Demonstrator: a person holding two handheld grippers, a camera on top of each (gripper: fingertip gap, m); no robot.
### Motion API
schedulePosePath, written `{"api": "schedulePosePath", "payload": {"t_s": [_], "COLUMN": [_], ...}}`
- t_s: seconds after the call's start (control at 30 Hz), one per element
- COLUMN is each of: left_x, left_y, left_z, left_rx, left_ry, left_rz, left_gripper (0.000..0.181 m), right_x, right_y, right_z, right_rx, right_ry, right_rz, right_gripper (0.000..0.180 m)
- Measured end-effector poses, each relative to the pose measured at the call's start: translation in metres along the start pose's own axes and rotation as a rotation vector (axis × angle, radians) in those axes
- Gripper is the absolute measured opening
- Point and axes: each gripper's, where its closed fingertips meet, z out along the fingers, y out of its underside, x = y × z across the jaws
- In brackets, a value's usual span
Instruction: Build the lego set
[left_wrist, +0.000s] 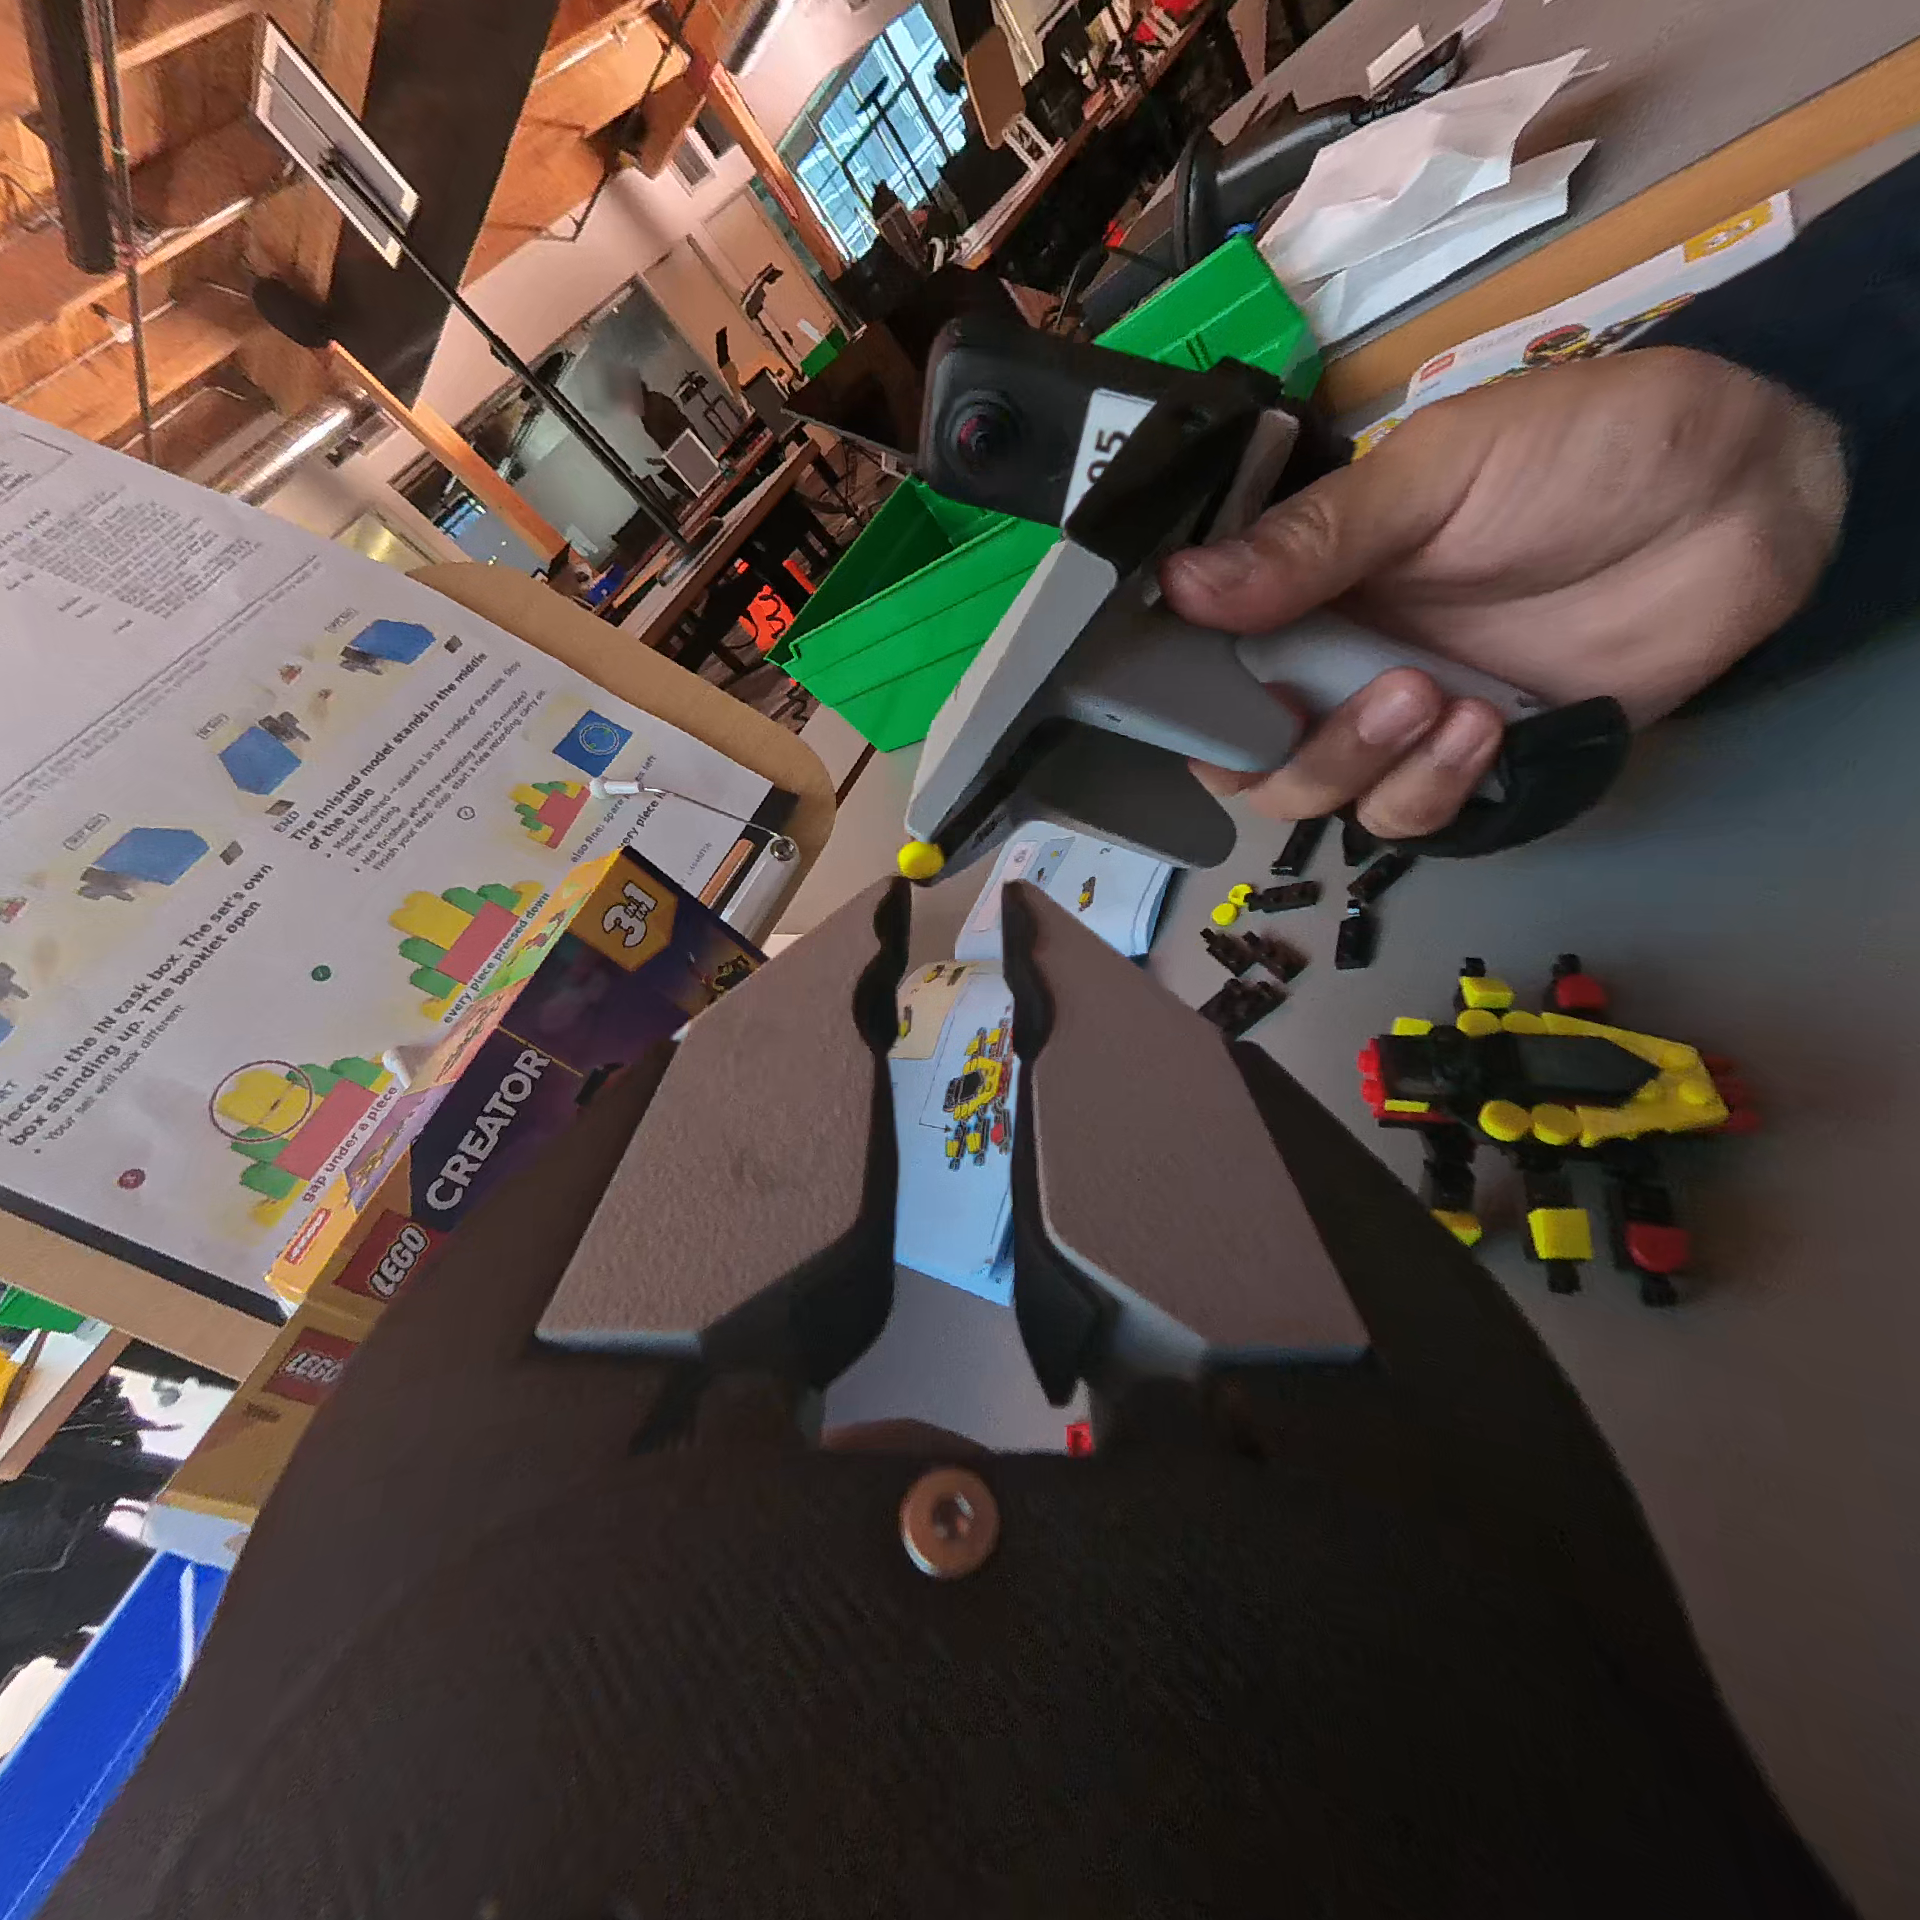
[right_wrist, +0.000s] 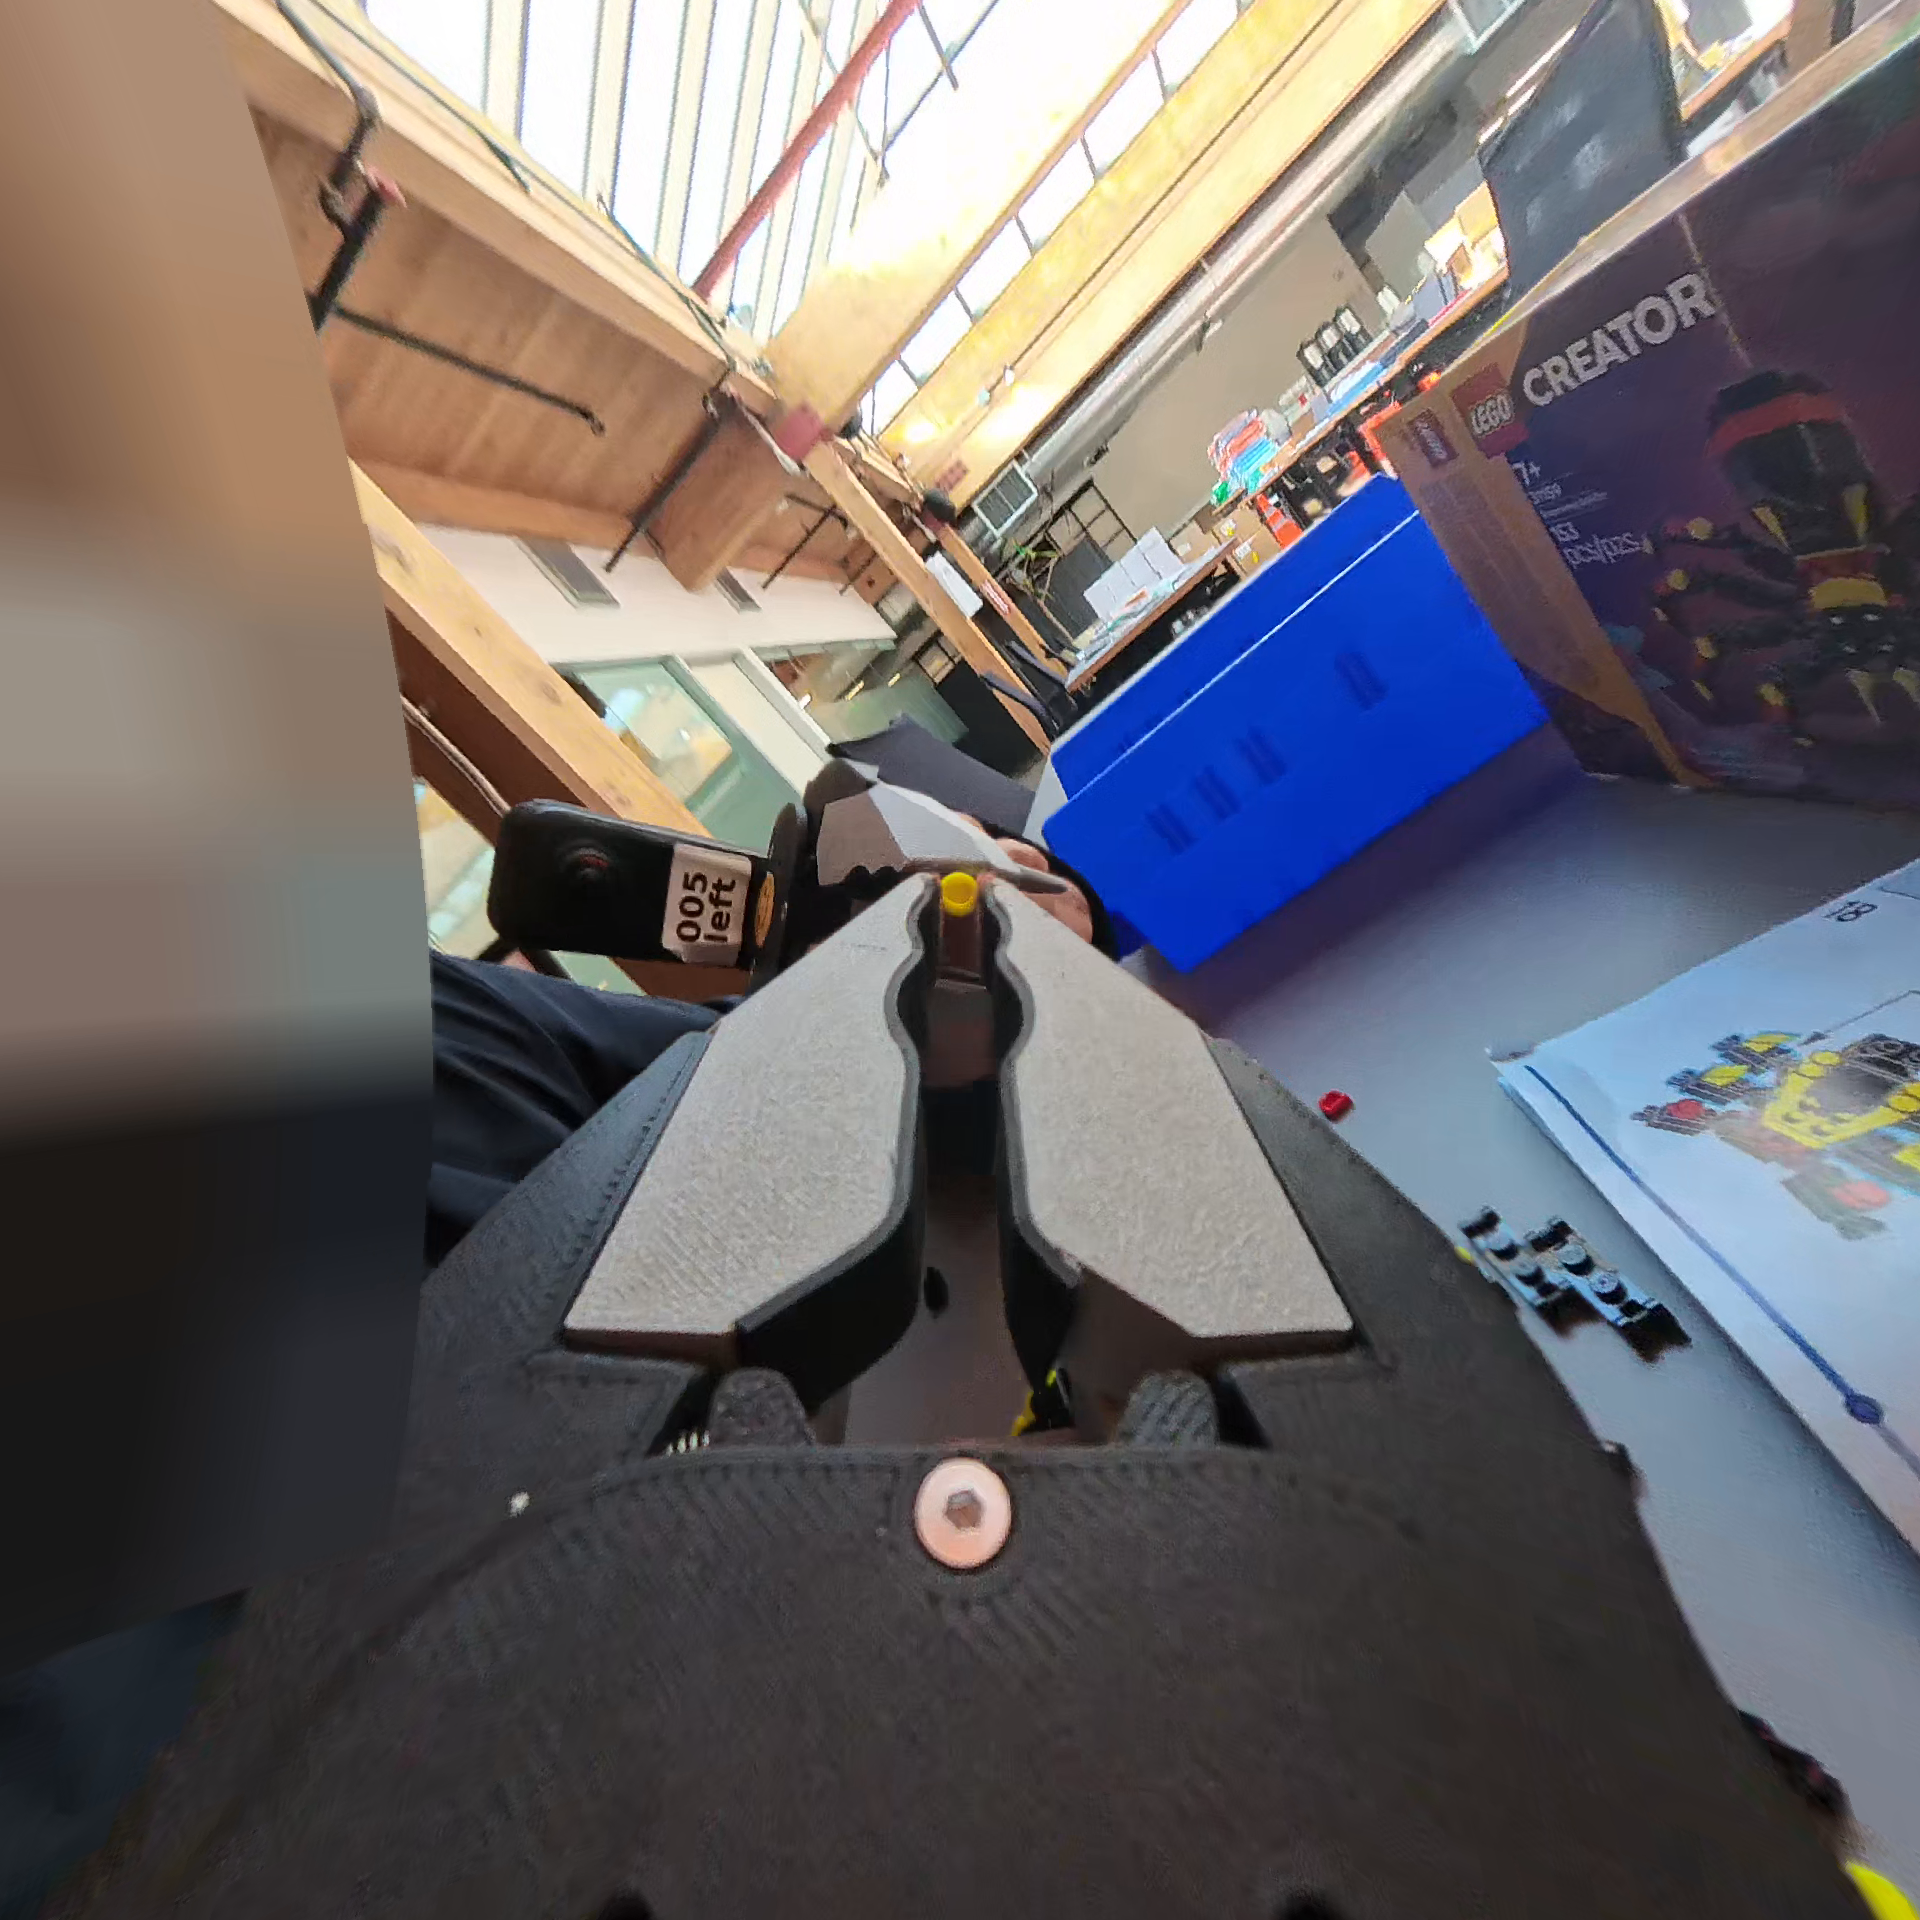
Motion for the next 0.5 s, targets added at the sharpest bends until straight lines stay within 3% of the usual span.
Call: {"api": "schedulePosePath", "payload": {"t_s": [0.5], "left_x": [-0.0115], "left_y": [0.0005], "left_z": [-0.0023], "left_rx": [-0.003], "left_ry": [-0.051], "left_rz": [-0.034], "left_gripper": [0.005], "right_x": [0.0078], "right_y": [-0.0001], "right_z": [0.0053], "right_rx": [0.099], "right_ry": [-0.002], "right_rz": [0.111], "right_gripper": [0.003]}}
